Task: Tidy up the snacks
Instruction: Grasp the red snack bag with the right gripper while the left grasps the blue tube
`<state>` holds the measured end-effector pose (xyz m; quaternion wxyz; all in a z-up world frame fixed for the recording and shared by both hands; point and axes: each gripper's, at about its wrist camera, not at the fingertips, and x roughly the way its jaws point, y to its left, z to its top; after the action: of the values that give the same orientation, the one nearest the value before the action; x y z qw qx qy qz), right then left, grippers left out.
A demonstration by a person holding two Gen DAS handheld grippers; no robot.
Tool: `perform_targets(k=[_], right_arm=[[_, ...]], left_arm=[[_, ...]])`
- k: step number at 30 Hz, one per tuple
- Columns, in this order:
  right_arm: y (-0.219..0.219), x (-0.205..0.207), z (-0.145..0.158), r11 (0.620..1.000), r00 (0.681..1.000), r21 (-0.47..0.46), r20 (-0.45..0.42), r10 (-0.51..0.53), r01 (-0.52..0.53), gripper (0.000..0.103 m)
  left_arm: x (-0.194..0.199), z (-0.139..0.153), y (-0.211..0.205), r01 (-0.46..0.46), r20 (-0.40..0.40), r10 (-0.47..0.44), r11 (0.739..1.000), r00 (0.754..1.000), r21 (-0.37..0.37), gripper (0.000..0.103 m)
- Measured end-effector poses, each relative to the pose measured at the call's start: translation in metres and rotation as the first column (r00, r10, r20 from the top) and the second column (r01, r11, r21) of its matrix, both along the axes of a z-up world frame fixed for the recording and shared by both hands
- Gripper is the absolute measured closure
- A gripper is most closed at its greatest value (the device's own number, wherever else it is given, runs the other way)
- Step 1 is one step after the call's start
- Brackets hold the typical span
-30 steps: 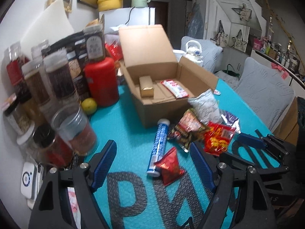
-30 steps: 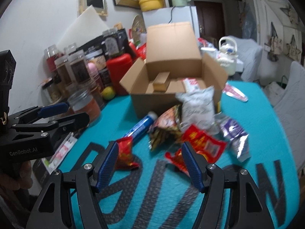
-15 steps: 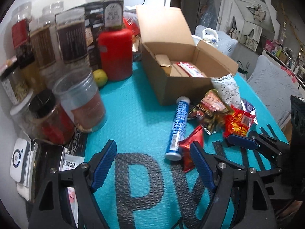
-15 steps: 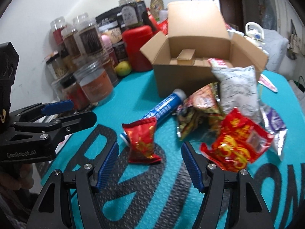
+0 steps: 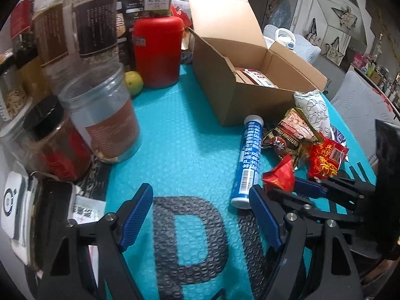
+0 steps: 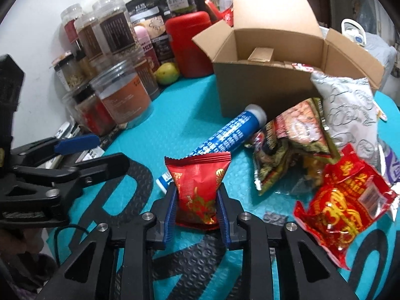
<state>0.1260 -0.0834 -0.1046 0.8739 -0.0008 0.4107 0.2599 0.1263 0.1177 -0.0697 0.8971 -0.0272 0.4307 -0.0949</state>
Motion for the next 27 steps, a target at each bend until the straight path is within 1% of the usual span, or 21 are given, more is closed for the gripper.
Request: perform_targets(k=[4,9,11,12,13,14,15,16,17,18,19,23,27], right_arm=[[-0.018,-0.008,0.006,1.000,1.000,0.018,-0.018,-0.022,0.022,0.074],[-0.035,-0.018,0.010,0.999,0.998,0.014,-0.025,-0.050,0.050,0.074],[-0.040,-0.020,0.010,0.998,0.998,0.013,-0.028,-0.063,0.064,0.074],[-0.044,-0.020,0.010,0.997,0.997,0.013,-0.031,-0.072,0.073,0.074],[-0.046,-0.020,0.009,0.997,0.996,0.013,-0.033,-0.079,0.079,0.074],[-0.048,-0.020,0.009,0.996,0.996,0.012,-0.034,-0.085,0.086,0.074],[-0.050,-0.020,0.009,0.996,0.995,0.013,-0.033,-0.090,0.090,0.074],[-0.053,-0.020,0.009,0.995,0.995,0.014,-0.034,-0.095,0.096,0.074],[-0.055,-0.021,0.009,0.995,0.995,0.014,-0.034,-0.099,0.099,0.074],[-0.056,-0.021,0.009,0.995,0.994,0.015,-0.034,-0.102,0.102,0.074],[-0.058,-0.021,0.008,0.994,0.994,0.016,-0.035,-0.104,0.105,0.074],[-0.062,-0.024,0.008,0.993,0.993,0.020,-0.036,-0.113,0.114,0.074],[-0.067,-0.028,0.007,0.993,0.992,0.016,-0.035,-0.119,0.119,0.074]], left_arm=[[0.010,-0.003,-0.013,0.046,-0.001,-0.046,0.999,0.999,-0.029,0.024],[0.024,-0.010,-0.036,0.110,-0.003,-0.110,0.991,0.994,-0.076,0.024],[0.030,-0.015,-0.045,0.123,-0.008,-0.124,0.989,0.992,-0.077,0.025],[0.032,-0.017,-0.049,0.130,-0.008,-0.131,0.989,0.991,-0.068,0.027],[0.034,-0.020,-0.053,0.136,-0.012,-0.136,0.989,0.991,-0.051,0.035],[0.037,-0.023,-0.056,0.138,-0.017,-0.139,0.990,0.990,-0.042,0.046],[0.038,-0.025,-0.058,0.141,-0.024,-0.142,0.989,0.990,-0.038,0.052],[0.041,-0.029,-0.061,0.148,-0.044,-0.150,0.988,0.988,-0.037,0.063],[0.044,-0.035,-0.062,0.153,-0.074,-0.157,0.987,0.985,-0.052,0.068],[0.045,-0.037,-0.061,0.151,-0.082,-0.156,0.987,0.984,-0.061,0.072],[0.046,-0.039,-0.061,0.148,-0.087,-0.154,0.987,0.984,-0.066,0.074],[0.037,-0.039,-0.064,0.147,-0.071,-0.150,0.988,0.986,-0.046,0.074],[0.023,-0.037,-0.064,0.149,-0.083,-0.152,0.988,0.985,-0.036,0.075]])
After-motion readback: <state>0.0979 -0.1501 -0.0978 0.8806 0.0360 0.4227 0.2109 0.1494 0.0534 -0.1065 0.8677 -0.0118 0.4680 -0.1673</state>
